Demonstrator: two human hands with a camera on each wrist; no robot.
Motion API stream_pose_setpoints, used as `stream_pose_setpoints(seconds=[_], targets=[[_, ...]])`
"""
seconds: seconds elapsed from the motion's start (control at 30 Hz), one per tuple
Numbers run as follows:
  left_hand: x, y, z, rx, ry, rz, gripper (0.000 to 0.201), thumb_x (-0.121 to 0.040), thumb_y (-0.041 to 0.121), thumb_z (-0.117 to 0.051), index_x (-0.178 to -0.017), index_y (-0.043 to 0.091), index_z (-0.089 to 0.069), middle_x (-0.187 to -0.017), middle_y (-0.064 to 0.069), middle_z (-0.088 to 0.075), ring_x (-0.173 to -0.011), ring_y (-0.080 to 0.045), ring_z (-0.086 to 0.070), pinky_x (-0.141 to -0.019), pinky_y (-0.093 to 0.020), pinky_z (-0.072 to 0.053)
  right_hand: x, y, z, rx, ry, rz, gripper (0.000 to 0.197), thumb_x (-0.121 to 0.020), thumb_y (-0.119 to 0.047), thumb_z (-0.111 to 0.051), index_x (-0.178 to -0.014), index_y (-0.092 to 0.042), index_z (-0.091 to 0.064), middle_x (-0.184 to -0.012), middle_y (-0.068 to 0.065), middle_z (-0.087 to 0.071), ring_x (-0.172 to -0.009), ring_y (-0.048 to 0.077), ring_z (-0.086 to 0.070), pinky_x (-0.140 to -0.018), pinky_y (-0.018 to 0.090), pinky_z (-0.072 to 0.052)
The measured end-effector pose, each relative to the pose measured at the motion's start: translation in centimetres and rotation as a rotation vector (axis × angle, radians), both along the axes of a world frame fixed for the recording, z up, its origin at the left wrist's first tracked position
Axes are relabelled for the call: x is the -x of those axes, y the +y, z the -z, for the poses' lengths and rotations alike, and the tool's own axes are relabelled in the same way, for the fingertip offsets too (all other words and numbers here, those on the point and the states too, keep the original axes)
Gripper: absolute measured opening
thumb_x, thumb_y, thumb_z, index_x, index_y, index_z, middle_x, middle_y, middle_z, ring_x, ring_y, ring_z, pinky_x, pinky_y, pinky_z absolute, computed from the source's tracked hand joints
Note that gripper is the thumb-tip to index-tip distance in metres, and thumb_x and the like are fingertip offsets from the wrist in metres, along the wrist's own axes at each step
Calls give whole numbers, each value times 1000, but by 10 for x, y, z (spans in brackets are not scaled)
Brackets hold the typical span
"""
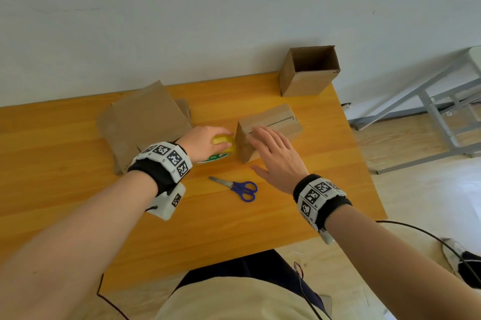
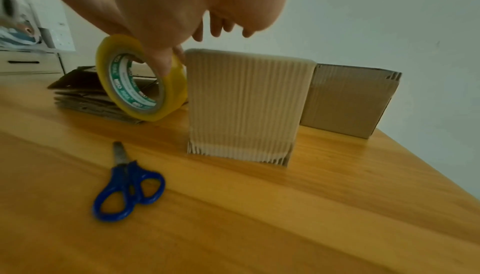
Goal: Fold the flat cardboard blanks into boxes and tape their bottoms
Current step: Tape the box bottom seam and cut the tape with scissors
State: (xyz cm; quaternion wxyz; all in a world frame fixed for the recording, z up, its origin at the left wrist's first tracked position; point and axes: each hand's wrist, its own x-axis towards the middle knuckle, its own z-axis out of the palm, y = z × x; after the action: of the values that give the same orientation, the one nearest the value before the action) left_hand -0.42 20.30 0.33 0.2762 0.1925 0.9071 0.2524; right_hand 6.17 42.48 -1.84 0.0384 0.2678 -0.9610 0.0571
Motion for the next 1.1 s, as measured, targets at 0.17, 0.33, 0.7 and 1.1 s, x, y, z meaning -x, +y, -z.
stream_pose_setpoints(seconds=[0.17, 0.33, 0.7, 1.1], targets=[[0, 1, -4, -34, -22, -43, 40, -94, 32, -53, -130, 16, -51, -138, -1, -50, -125, -19, -48, -97, -26, -36, -26, -11, 17, 21, 129, -88, 28, -76, -21, -75, -98, -9, -64, -103, 10, -63, -85, 26, -62, -69, 33, -50], [4, -1, -10, -47, -42, -50, 41, -95, 29, -52, -133, 13, -49, -140, -3, -48, -130, -19, -43, -99, -26, -33, -39, -22, 47, -42, -228, -15, 23, -70, -18, -81, -81, -6, -64, -83, 8, -63, -71, 26, -63, -57, 31, -49], [1, -12, -7, -61, -89, -90, 35, -95, 29, -52, -129, 21, -51, -138, -1, -50, -128, -20, -44, -103, -33, -36, -41, -41, 64, -200, -549, 189, 25, -97, -16, -50, -119, -4, -50, -121, 11, -50, -107, 28, -51, -78, 34, -45], [5, -9, -15, -42, -141, -108, 28, -92, 20, -53, -120, 21, -50, -76, 2, -40, -69, -14, -39, -64, -30, -34, -35, -23, 34, 114, -903, 418, 22, -93, -22, -57, -109, -7, -54, -98, 10, -64, -77, 27, -58, -61, 34, -47]])
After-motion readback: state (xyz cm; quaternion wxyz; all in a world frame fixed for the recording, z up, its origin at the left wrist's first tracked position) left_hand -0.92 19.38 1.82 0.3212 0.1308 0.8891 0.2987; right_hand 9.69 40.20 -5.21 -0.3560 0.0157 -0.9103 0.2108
